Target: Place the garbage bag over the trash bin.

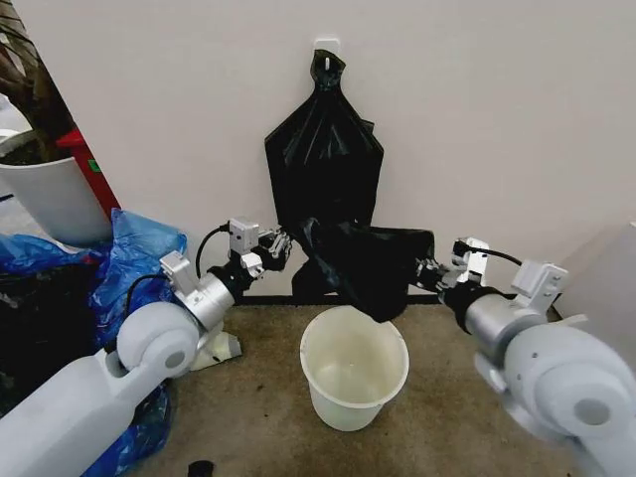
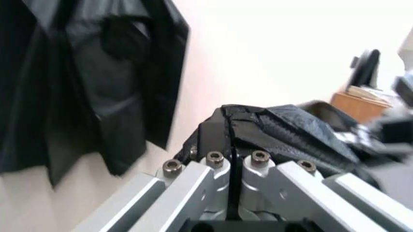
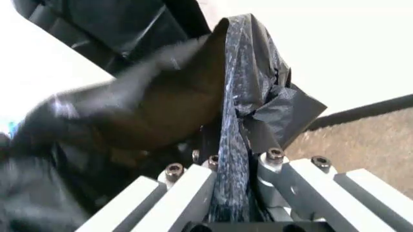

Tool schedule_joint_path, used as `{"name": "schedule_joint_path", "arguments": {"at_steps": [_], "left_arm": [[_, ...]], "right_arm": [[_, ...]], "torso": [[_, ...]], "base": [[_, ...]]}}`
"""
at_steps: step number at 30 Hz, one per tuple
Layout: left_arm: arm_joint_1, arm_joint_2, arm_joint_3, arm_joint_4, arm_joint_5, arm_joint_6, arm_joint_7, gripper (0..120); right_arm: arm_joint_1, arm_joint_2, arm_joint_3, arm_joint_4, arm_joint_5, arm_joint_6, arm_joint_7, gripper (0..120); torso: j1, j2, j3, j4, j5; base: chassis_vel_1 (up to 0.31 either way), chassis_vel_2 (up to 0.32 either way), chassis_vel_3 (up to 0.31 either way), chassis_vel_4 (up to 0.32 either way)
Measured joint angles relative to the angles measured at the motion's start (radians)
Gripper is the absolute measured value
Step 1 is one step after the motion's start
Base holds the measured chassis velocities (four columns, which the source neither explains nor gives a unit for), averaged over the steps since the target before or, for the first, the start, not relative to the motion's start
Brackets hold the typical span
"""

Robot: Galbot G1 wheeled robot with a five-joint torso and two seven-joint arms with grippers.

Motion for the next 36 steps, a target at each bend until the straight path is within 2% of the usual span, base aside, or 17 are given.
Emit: {"name": "schedule_joint_path", "arguments": {"at_steps": [3,10,14,18,28,31,36], "left_arm": [[0.028,0.002,0.009,-0.01,-0.013,-0.001,-0.003,0],[0.011,-0.045,0.057,0.044,-0.074,-0.002,-0.036,0],[0.012,-0.047,0.065,0.036,-0.163,0.005,-0.072,0],[0.006,-0.041,0.065,0.026,-0.219,0.015,-0.082,0],[-0.079,-0.008,0.071,0.005,-0.262,0.033,-0.038,0],[-0.088,0.017,0.061,-0.031,-0.282,0.039,-0.041,0],[-0.057,0.044,0.061,-0.061,-0.289,0.042,-0.056,0]], "right_arm": [[-0.003,-0.01,0.044,-0.001,0.091,-0.003,0.024,0],[-0.02,-0.036,0.132,-0.001,0.328,-0.024,0.134,0],[-0.013,-0.058,0.202,-0.002,0.594,-0.038,0.206,0],[0.016,-0.086,0.247,-0.002,0.679,-0.038,0.209,0],[0.029,-0.108,0.357,-0.002,0.731,-0.076,0.113,0],[0.028,-0.122,0.385,-0.002,0.739,-0.076,0.099,0],[0.008,-0.1,0.356,-0.003,0.741,-0.077,0.105,0]], "torso": [[0.0,0.0,0.0,-0.0003,0.0],[0.0,0.0,0.0,-0.0007,-0.0001],[0.0,0.0,0.0,-0.0005,0.0],[0.0,0.0,0.0,-0.0003,0.0],[0.0,0.0,0.0,-0.0007,0.0],[0.0,0.0,0.0,-0.0006,-0.0001],[0.0,0.0,0.0,-0.0005,-0.0005]], "base": [[0.0,0.0,0.0,0.0],[0.0,0.0,0.0,0.0],[0.0,0.0,0.0,0.0],[0.0,0.0,0.0,0.0],[0.0,0.0,0.0,0.0],[0.0,0.0,0.0,0.0],[0.0,0.0,0.0,0.0]]}}
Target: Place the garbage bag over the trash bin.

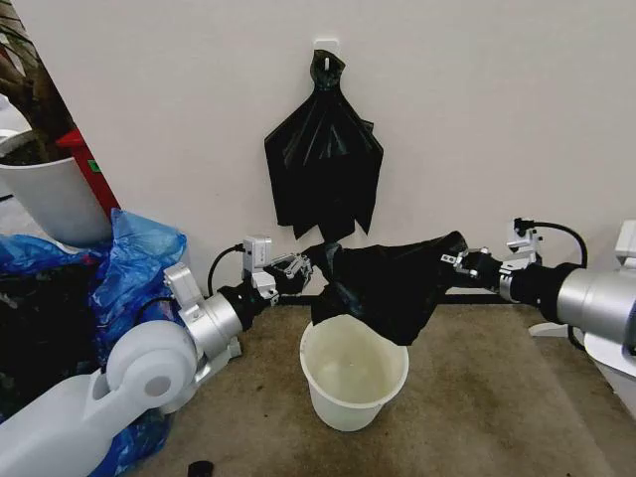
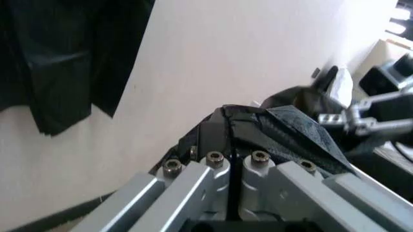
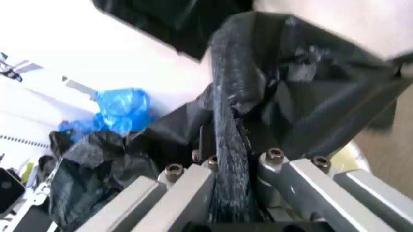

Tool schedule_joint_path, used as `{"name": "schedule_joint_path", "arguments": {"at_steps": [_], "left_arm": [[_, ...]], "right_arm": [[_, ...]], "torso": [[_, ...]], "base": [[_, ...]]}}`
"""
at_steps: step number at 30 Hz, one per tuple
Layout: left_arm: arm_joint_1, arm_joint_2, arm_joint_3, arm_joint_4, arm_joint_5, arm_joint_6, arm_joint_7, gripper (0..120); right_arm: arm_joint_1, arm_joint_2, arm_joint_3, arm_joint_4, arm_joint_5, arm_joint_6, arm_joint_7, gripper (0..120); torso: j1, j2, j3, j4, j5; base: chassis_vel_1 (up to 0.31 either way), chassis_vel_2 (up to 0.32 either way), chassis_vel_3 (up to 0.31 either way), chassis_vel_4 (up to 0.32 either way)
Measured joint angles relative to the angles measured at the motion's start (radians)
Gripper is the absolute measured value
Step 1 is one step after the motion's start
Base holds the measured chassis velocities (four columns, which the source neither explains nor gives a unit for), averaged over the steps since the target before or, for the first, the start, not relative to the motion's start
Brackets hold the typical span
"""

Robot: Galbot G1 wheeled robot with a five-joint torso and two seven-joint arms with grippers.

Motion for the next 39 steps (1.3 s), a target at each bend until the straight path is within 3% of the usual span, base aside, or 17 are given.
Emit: {"name": "schedule_joint_path", "arguments": {"at_steps": [6,9,16,24,32,39], "left_arm": [[0.027,-0.022,0.022,0.017,-0.012,0.0,-0.033,0],[0.027,-0.056,0.057,0.075,-0.03,-0.009,-0.063,0],[0.028,-0.106,0.085,0.164,-0.024,-0.016,-0.066,0],[-0.042,-0.118,0.121,0.106,-0.024,-0.01,-0.064,0],[-0.012,-0.038,0.024,-0.033,-0.049,0.003,-0.036,0],[-0.009,-0.032,0.016,-0.086,-0.117,0.009,-0.09,0]], "right_arm": [[-0.017,0.083,-0.124,-0.001,0.001,0.002,0.074,0],[-0.031,0.136,-0.172,-0.001,-0.033,0.002,0.087,0],[-0.036,0.144,-0.173,-0.001,-0.069,0.01,0.097,0],[-0.017,0.077,-0.1,0.0,-0.023,0.051,0.104,0],[-0.003,-0.007,0.085,0.0,0.021,0.072,0.043,0],[-0.006,-0.02,0.103,0.0,0.028,0.078,0.013,0]], "torso": [[0.0,0.0,0.0,0.0003,0.0002],[0.0,0.0,0.0,0.0,0.0001],[0.0,0.0,0.0,0.0004,0.0001],[0.0,0.0,0.0,-0.0002,0.0004],[0.0,0.0,0.0,0.0,0.0004],[0.0,0.0,0.0,0.0,0.0003]], "base": [[0.0,0.0,0.0,0.0],[0.0,0.0,0.0,0.0],[0.0,0.0,0.0,0.0],[0.0,0.0,0.0,0.0],[0.0,0.0,0.0,0.0],[0.0,0.0,0.0,0.0]]}}
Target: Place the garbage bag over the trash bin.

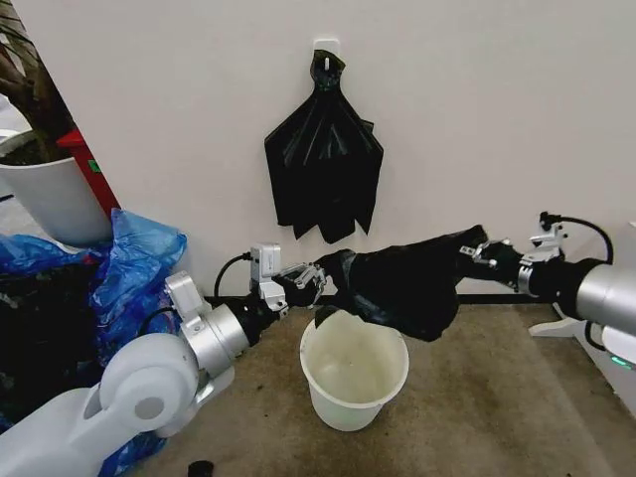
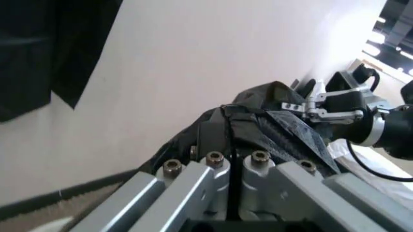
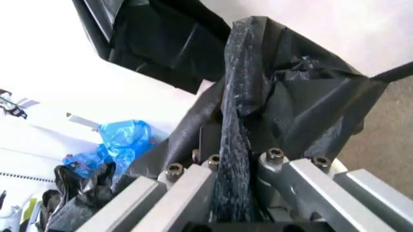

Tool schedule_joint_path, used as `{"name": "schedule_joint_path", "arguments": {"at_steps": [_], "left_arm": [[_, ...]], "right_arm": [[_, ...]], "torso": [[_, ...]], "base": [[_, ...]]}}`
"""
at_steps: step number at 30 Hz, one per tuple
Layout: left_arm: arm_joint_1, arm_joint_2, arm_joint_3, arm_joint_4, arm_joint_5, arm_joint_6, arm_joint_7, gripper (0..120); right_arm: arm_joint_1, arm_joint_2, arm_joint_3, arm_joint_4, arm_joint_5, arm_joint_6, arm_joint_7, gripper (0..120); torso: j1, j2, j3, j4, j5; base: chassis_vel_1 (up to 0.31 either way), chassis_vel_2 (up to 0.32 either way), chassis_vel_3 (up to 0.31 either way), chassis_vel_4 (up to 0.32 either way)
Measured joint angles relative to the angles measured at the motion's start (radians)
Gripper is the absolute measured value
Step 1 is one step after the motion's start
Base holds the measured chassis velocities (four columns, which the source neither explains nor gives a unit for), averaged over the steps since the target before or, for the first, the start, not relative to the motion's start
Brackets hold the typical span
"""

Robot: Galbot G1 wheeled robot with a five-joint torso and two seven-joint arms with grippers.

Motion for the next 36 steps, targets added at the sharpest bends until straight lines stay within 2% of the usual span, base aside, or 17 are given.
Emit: {"name": "schedule_joint_path", "arguments": {"at_steps": [3,8,13,23,27,31,36], "left_arm": [[0.015,-0.009,0.009,0.014,-0.002,0.0,-0.007,0],[0.022,-0.066,0.049,0.106,-0.033,-0.006,-0.048,0],[0.034,-0.115,0.067,0.168,-0.051,-0.008,-0.087,0],[0.024,-0.18,0.093,0.305,-0.011,-0.019,-0.111,0],[0.029,-0.205,0.105,0.366,0.026,-0.02,-0.122,0],[0.043,-0.211,0.113,0.365,0.051,-0.022,-0.133,0],[0.07,-0.192,0.086,0.292,0.066,-0.023,-0.137,0]], "right_arm": [[-0.011,0.025,-0.022,0.0,0.008,-0.001,0.009,0],[-0.036,0.118,-0.087,-0.001,0.057,-0.023,0.072,0],[-0.064,0.164,-0.121,-0.001,0.069,-0.065,0.088,0],[-0.093,0.262,-0.246,-0.02,-0.087,-0.12,0.033,0],[-0.09,0.293,-0.304,-0.085,-0.179,-0.141,-0.009,0],[-0.107,0.299,-0.317,-0.079,-0.195,-0.131,0.008,0],[-0.129,0.264,-0.262,-0.008,-0.136,-0.112,0.024,0]], "torso": [[0.0,0.0,0.0,0.0002,0.0],[0.0,0.0,0.0,-0.0001,0.0],[0.0,0.0,0.0,0.0001,-0.0003],[0.0,0.0,0.0,-0.0001,-0.0001],[0.0,0.0,0.0,0.0002,-0.0001],[0.0,0.0,0.0,0.0002,-0.0001],[0.0,0.0,0.0,-0.0002,-0.0001]], "base": [[0.0,0.0,0.0,0.0],[0.0,0.0,0.0,0.0],[0.0,0.0,0.0,0.0],[0.0,0.0,0.0,0.0],[0.0,0.0,0.0,0.0],[0.0,0.0,0.0,0.0],[0.0,0.0,0.0,0.0]]}}
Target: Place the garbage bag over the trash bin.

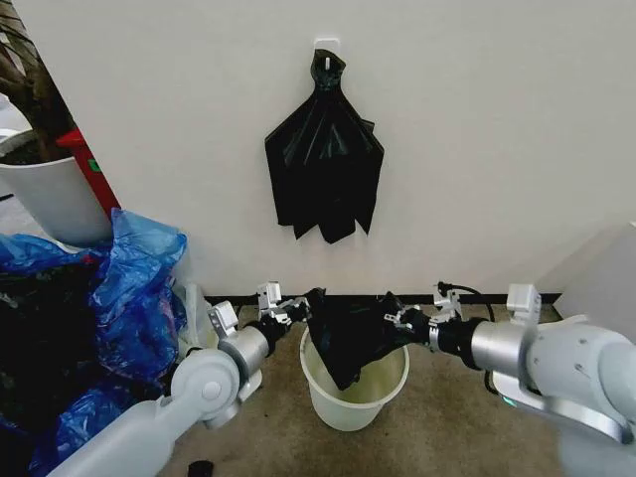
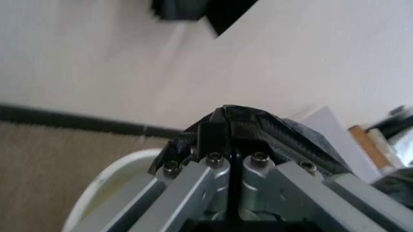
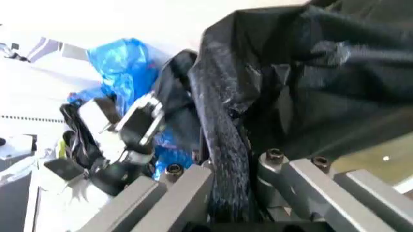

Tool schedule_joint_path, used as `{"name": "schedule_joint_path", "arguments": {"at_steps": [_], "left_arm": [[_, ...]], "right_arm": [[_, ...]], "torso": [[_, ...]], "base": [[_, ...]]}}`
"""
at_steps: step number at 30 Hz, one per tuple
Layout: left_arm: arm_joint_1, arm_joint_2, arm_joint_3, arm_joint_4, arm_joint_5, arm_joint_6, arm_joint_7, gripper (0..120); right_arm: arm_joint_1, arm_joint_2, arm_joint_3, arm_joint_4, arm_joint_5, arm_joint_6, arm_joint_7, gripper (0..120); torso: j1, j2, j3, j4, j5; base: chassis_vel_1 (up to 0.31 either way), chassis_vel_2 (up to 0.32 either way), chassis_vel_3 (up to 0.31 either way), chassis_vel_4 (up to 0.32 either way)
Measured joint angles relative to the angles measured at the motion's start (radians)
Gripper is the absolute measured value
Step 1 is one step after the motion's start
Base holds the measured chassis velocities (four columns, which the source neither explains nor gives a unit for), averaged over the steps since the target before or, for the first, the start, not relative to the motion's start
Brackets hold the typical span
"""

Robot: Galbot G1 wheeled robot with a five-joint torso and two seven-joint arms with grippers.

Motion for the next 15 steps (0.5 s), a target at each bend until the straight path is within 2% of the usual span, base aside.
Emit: {"name": "schedule_joint_path", "arguments": {"at_steps": [6,10,12,15], "left_arm": [[-0.015,0.041,-0.056,-0.127,-0.008,0.0,-0.009,0],[-0.019,0.054,-0.076,-0.157,-0.009,0.002,0.002,0],[-0.031,0.085,-0.103,-0.212,-0.031,0.009,0.006,0],[-0.028,0.116,-0.116,-0.279,-0.081,0.019,-0.042,0]], "right_arm": [[0.042,-0.075,0.054,0.007,0.041,0.04,0.006,0],[0.048,-0.094,0.068,0.007,0.042,0.044,-0.001,0],[0.055,-0.131,0.135,0.008,0.084,0.039,-0.025,0],[0.047,-0.166,0.221,0.009,0.1,0.037,-0.038,0]], "torso": [[0.0,0.0,0.0,0.0002,0.0001],[0.0,0.0,0.0,0.0002,0.0002],[0.0,0.0,0.0,0.0003,0.0001],[0.0,0.0,0.0,0.0001,0.0004]], "base": [[0.0,0.0,0.0,0.0],[0.0,0.0,0.0,0.0],[0.0,0.0,0.0,0.0],[0.0,0.0,0.0,0.0]]}}
